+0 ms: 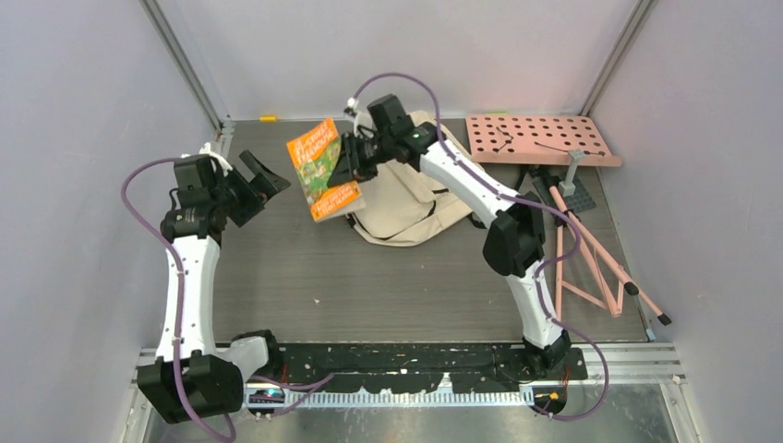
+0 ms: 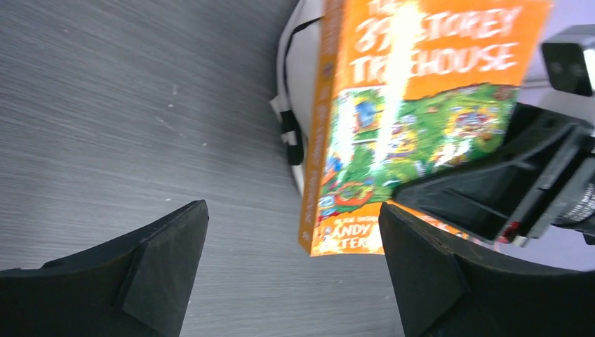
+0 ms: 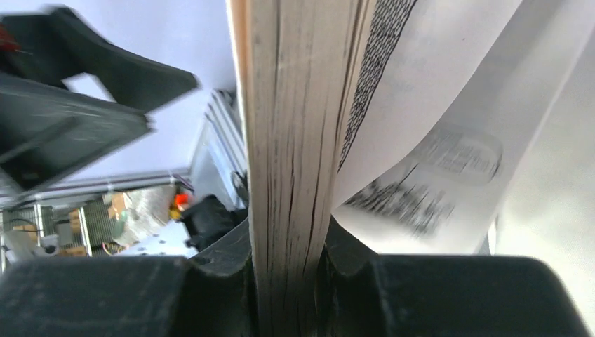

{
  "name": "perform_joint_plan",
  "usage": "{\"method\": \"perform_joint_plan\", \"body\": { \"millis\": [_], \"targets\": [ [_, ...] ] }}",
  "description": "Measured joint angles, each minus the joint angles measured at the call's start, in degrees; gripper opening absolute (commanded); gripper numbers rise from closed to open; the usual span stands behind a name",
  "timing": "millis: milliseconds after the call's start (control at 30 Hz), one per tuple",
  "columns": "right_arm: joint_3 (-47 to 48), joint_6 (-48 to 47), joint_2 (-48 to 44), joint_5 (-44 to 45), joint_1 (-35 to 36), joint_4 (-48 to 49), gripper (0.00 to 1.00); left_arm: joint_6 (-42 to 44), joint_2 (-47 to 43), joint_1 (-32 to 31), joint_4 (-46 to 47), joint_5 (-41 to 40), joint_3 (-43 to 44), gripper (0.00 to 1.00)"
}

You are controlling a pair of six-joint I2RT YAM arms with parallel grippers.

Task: Pack the student bag
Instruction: Pick up the book from the center of the board.

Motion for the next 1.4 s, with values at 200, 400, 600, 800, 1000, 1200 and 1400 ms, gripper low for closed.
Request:
{"method": "perform_joint_plan", "body": {
  "millis": [200,400,600,800,1000,1200,1400],
  "targets": [
    [1.27,6.21,-6.47,-2.62,-2.38,9.77,0.01,-8.13,-2.62,0.35,6.67,5.77,-0.02,1.00],
    [2.45,8.46,-7.52,-6.67,-2.89,14.73,0.01,-18.91,-0.35,0.33,23.96,16.81,-5.05,1.00],
    [1.33,9.11,-7.52,-9.66,-2.80,14.88,0.04,-23.63,3.23,0.33,33.90,22.73,-5.33,0.96],
    [1.01,10.58,-7.52,-12.85,-2.82,15.21,0.05,-27.21,5.88,0.17,39.19,26.53,-5.33,0.47],
    [1.16,9.86,-7.50,-12.70,-2.95,11.82,0.25,-27.85,6.91,-0.22,42.47,30.38,-5.01,0.00],
    [2.32,5.53,-7.82,-8.83,-3.41,5.73,0.43,-22.47,7.04,-0.83,32.52,28.20,-2.27,0.00],
    [-2.14,3.45,-13.35,-5.01,-8.90,4.98,0.66,-17.86,7.23,-0.37,23.02,23.23,-1.53,0.00]
  ]
}}
